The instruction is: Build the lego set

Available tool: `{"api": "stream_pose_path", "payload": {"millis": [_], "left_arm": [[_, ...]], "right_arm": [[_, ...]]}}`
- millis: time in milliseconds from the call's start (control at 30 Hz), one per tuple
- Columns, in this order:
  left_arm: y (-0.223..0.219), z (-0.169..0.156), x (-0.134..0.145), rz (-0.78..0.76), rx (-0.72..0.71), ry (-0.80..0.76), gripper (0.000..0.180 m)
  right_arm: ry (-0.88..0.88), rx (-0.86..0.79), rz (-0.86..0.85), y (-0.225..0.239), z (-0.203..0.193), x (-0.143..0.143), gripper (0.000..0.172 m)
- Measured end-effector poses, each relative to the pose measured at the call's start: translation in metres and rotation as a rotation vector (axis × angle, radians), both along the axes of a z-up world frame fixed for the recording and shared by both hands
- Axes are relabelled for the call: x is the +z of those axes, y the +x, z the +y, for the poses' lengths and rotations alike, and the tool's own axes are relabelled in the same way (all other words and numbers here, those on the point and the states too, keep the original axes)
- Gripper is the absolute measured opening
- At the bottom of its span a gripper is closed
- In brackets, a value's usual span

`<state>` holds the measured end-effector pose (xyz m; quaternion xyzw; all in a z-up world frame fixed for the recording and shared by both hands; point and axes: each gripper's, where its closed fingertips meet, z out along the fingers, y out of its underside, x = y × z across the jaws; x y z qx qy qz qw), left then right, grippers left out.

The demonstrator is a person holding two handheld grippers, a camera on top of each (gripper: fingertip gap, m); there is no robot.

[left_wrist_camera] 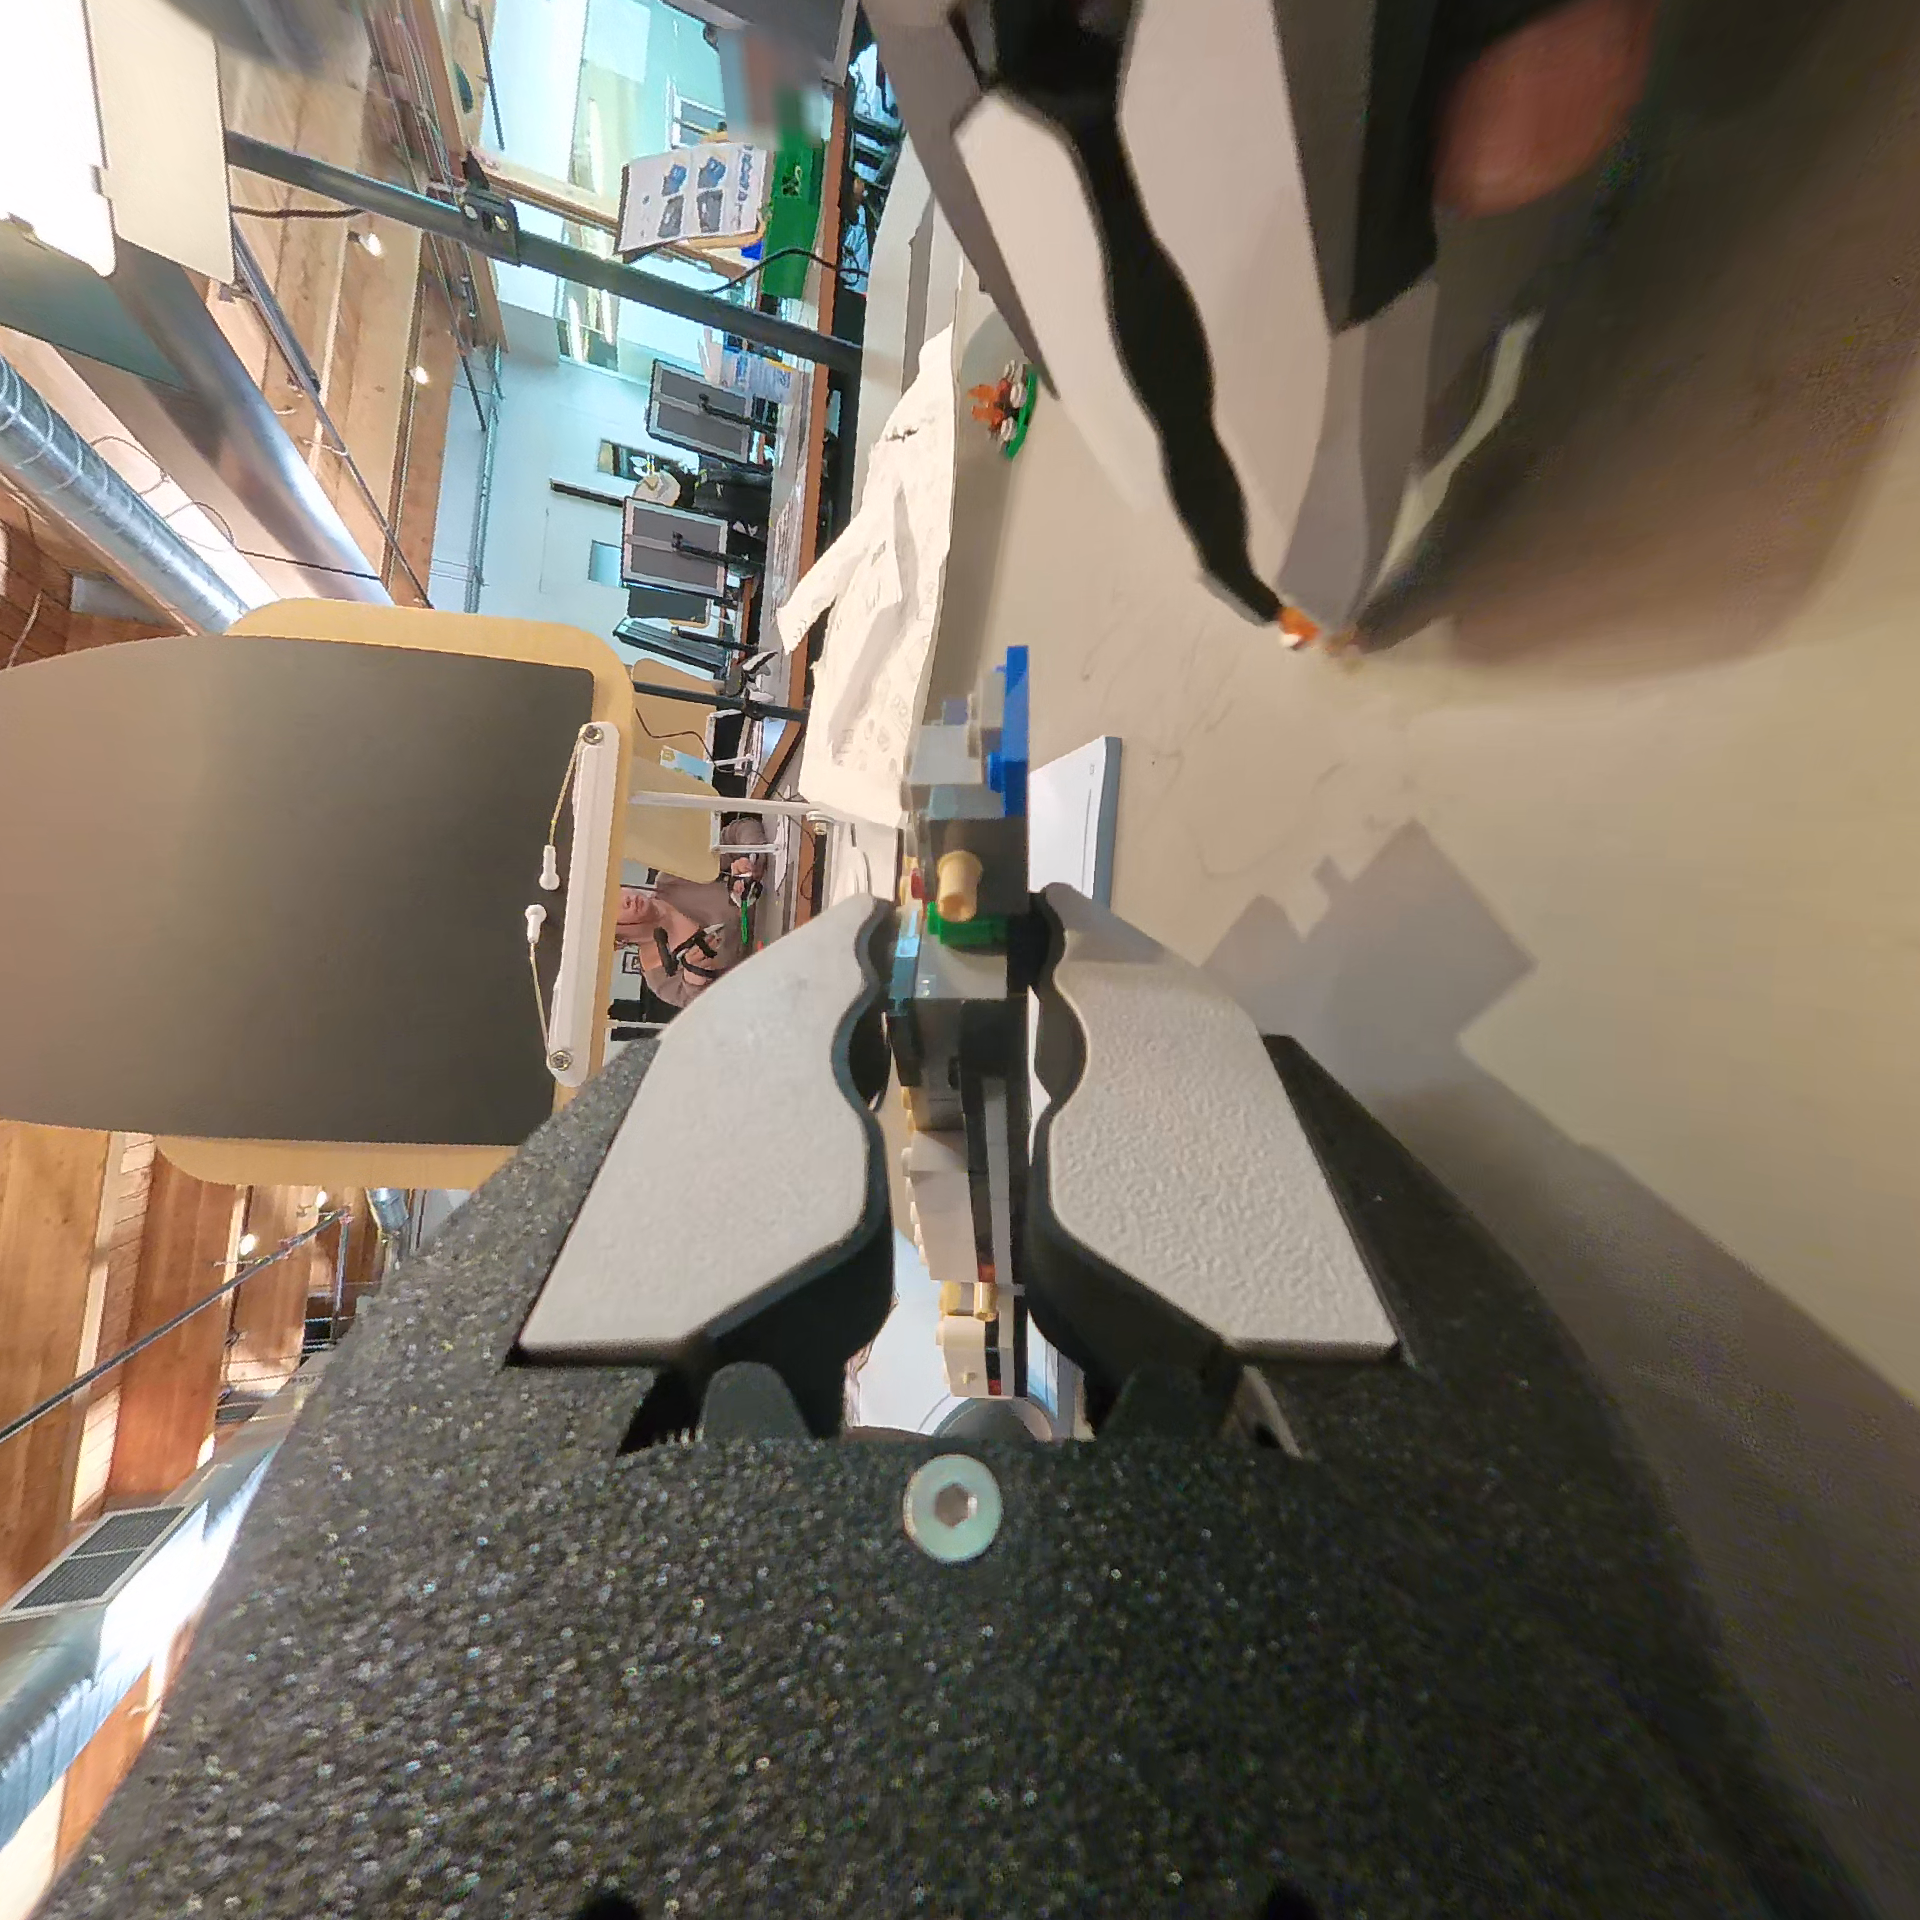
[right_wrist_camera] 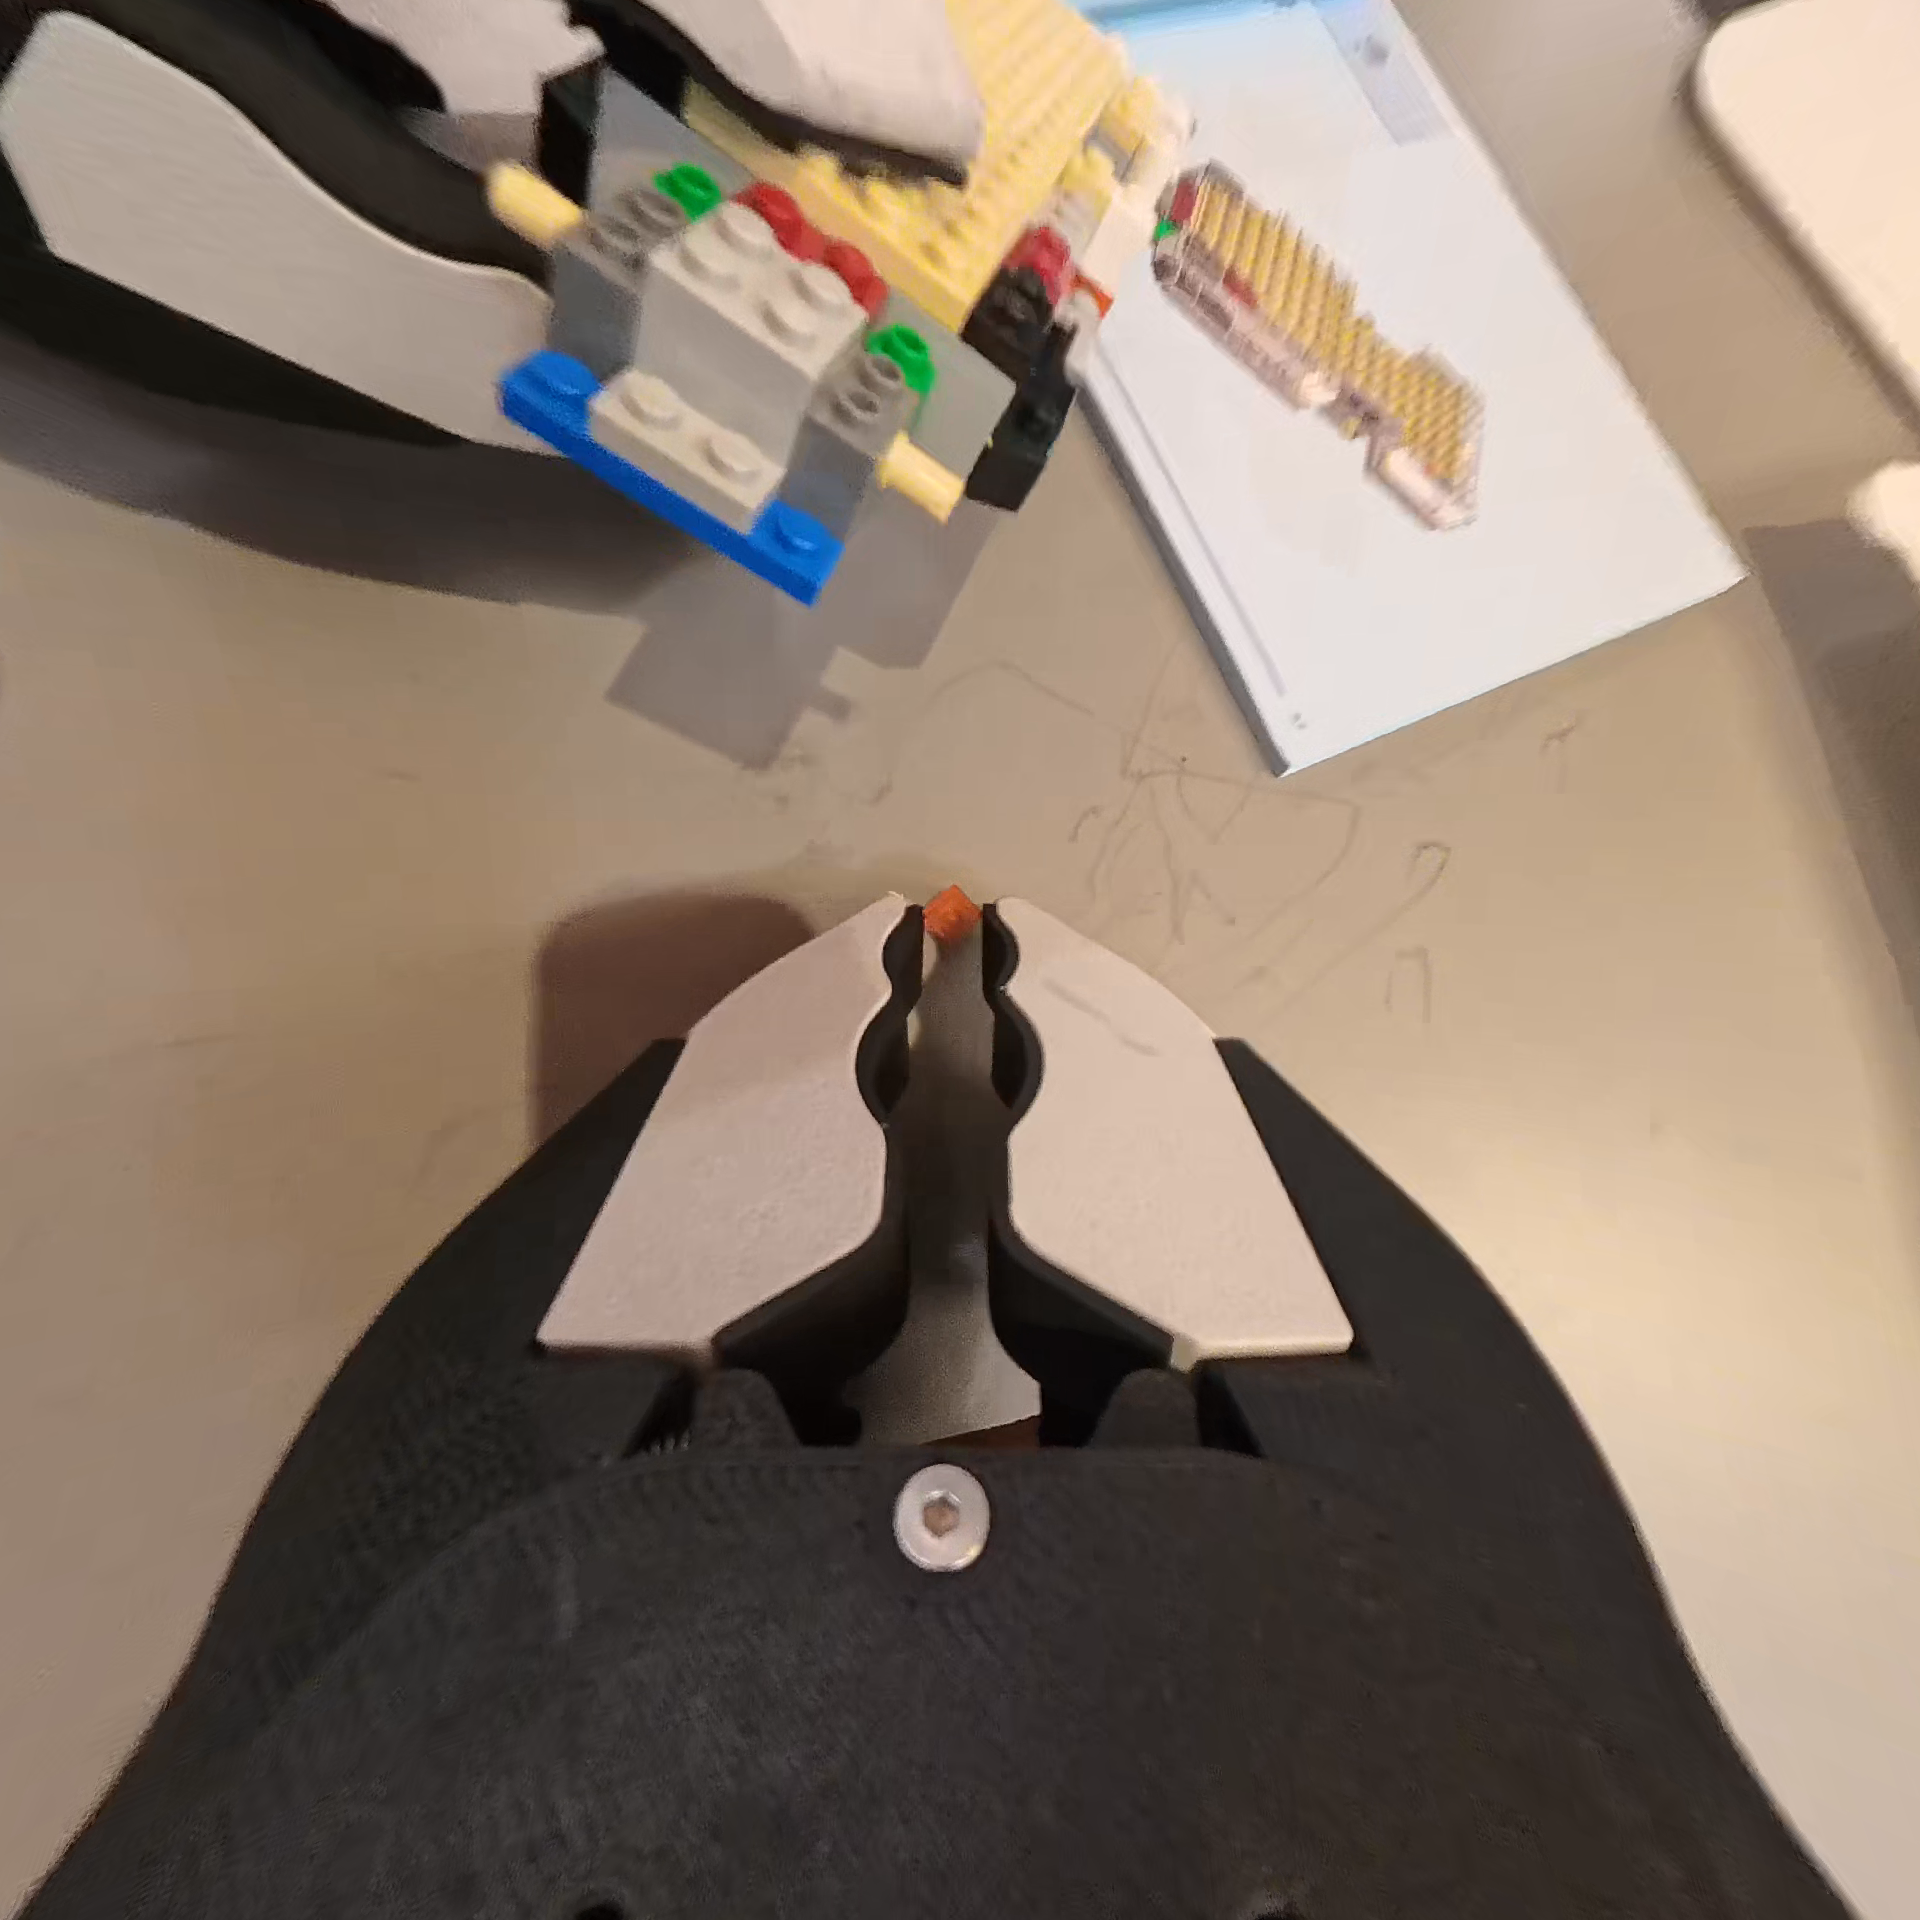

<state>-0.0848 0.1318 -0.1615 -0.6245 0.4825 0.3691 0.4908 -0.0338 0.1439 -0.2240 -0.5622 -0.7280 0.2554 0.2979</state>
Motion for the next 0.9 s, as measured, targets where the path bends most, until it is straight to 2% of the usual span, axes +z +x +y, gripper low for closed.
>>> {"api": "stream_pose_path", "payload": {"millis": [100, 167, 233, 333, 533, 800, 900], "left_arm": [[0.000, 0.000, 0.002, -0.004, 0.006, 0.001, 0.025], [-0.001, 0.001, 0.003, -0.024, 0.012, 0.004, 0.025], [-0.003, 0.002, 0.002, -0.029, 0.017, 0.003, 0.025], [-0.005, 0.004, 0.001, -0.032, 0.022, -0.001, 0.025], [-0.005, 0.004, 0.000, -0.028, 0.019, 0.002, 0.024], [-0.003, 0.000, 0.002, 0.017, 0.005, 0.015, 0.025], [0.000, -0.002, 0.006, 0.032, -0.007, 0.038, 0.025]], "right_arm": [[0.074, 0.011, 0.194, 0.000, 0.003, 0.040, 0.012], [0.072, 0.014, 0.316, 0.004, 0.005, 0.067, 0.024], [0.081, 0.034, 0.372, 0.011, 0.007, 0.076, 0.024], [0.118, 0.017, 0.319, 0.020, 0.024, 0.065, 0.024], [0.057, -0.023, 0.230, 0.025, 0.041, 0.044, 0.023], [-0.003, -0.038, 0.154, 0.012, 0.025, 0.030, 0.021], [-0.032, -0.040, 0.093, 0.003, 0.015, 0.015, 0.020]]}}
